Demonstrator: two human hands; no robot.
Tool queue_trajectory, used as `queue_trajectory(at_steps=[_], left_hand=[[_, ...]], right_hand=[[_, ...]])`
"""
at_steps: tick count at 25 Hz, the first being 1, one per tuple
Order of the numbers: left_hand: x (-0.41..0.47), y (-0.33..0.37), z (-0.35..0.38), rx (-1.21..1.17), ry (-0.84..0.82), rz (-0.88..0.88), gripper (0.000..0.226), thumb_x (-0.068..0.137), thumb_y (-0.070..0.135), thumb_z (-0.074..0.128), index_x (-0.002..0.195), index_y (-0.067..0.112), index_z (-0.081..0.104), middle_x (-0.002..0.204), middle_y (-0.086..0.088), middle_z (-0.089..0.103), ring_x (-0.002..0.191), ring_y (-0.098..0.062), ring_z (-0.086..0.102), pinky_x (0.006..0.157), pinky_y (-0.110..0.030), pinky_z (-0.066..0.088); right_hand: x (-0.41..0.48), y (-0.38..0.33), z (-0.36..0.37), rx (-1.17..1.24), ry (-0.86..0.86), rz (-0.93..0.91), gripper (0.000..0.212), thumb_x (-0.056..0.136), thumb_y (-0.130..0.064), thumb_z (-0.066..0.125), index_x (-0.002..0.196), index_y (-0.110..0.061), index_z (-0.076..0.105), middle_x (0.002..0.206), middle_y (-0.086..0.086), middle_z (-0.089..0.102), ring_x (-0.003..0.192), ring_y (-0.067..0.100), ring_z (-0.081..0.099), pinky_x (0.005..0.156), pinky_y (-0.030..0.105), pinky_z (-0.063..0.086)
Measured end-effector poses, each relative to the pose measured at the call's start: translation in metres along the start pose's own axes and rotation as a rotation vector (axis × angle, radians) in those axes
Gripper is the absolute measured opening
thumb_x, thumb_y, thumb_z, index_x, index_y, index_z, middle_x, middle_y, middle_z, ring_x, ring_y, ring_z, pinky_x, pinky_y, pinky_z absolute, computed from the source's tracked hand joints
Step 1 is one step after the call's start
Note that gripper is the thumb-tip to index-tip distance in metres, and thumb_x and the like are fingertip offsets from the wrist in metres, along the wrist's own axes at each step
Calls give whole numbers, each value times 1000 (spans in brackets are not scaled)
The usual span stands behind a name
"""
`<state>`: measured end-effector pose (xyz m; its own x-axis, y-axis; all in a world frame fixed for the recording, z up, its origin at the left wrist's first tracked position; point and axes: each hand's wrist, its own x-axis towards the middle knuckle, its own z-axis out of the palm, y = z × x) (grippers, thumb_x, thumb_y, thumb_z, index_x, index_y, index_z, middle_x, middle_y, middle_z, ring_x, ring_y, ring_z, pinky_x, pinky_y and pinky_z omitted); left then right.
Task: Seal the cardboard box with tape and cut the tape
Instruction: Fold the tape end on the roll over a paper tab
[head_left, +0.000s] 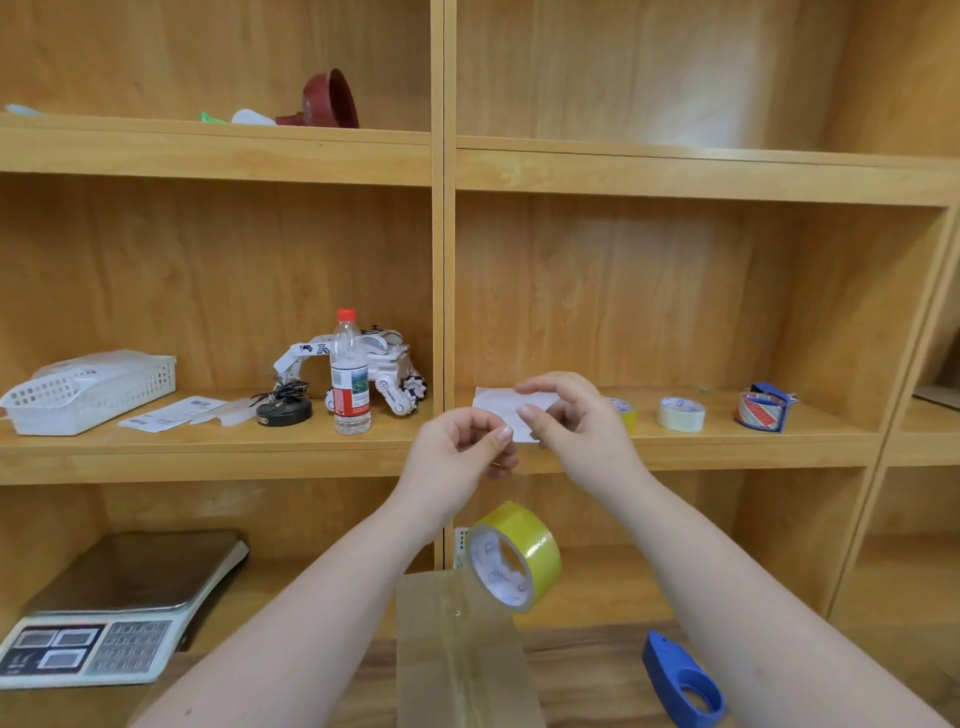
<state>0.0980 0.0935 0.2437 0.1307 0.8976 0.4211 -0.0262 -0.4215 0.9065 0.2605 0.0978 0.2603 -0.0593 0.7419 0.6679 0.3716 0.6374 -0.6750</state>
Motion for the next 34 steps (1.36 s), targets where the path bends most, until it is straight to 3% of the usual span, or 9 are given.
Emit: queue_trajectory(at_steps=[2, 6, 9, 14, 20, 23, 26, 31, 34], left_hand=[[0, 2, -2, -24, 14, -5, 10, 93, 3, 61, 84, 6, 66, 73, -9, 69, 60, -12, 67, 61, -25, 61], [-3, 2, -7, -10, 20, -2, 10, 92, 5, 63, 84, 10, 68, 72, -8, 71, 62, -14, 68, 63, -29, 61], [-6, 2, -11, -41, 22, -3, 9, 92, 4, 63, 85, 7, 68, 71, -7, 71, 62, -13, 67, 63, -30, 61], [-6, 3, -20, -47, 76, -7, 5, 92, 4, 63, 92, 1, 67, 66, -1, 72, 58, -9, 66, 57, -24, 60], [-1, 1, -31, -47, 101, -17, 14, 90, 4, 66, 99, -6, 68, 64, -1, 72, 59, -11, 68, 58, -26, 61], [-2, 0, -31, -81, 116, -27, 16, 88, 0, 67, 102, 2, 60, 62, -3, 69, 58, -14, 68, 55, -26, 60], [-3, -4, -32, -96, 110, 4, 28, 87, -3, 67, 102, 11, 48, 66, -10, 68, 60, -17, 67, 54, -28, 58], [-1, -8, -36, -14, 75, 66, 13, 85, -4, 69, 91, 7, 67, 67, -7, 71, 63, -15, 70, 60, -31, 62], [1, -9, -38, 22, 95, 58, 14, 83, 0, 72, 96, 4, 73, 72, -10, 76, 67, -14, 73, 67, -29, 63]], right_hand=[[0, 7, 2, 100, 33, 66, 18, 90, -26, 59, 106, -31, 65, 112, -7, 60, 78, 21, 62, 76, 32, 53], [-11, 13, 16, 446, -140, 295, 22, 91, -30, 52, 99, -15, 66, 82, 5, 71, 76, 22, 66, 71, 34, 55], [-18, 18, 28, 602, -153, 280, 21, 83, -28, 64, 100, -17, 66, 74, 4, 71, 72, 22, 67, 73, 38, 54], [-15, 13, 35, 601, -44, 143, 23, 84, -2, 65, 104, -12, 61, 70, 7, 69, 72, 24, 67, 71, 33, 56], [-9, 7, 36, 565, -13, 70, 36, 82, 6, 64, 112, -13, 55, 64, 11, 67, 65, 27, 66, 65, 32, 56], [-11, 8, 38, 516, 8, 34, 37, 83, 6, 63, 110, -18, 59, 64, 16, 63, 60, 26, 63, 60, 29, 54], [-13, 11, 41, 452, -2, 21, 32, 83, 7, 62, 96, -22, 70, 65, 16, 64, 57, 22, 64, 58, 26, 54], [-10, 17, 37, 435, -35, 78, 29, 82, 6, 64, 87, -21, 74, 66, 2, 73, 60, 20, 68, 62, 22, 55], [-9, 17, 35, 408, -51, 98, 30, 81, 6, 64, 88, -22, 73, 67, 0, 75, 65, 19, 71, 65, 21, 55]])
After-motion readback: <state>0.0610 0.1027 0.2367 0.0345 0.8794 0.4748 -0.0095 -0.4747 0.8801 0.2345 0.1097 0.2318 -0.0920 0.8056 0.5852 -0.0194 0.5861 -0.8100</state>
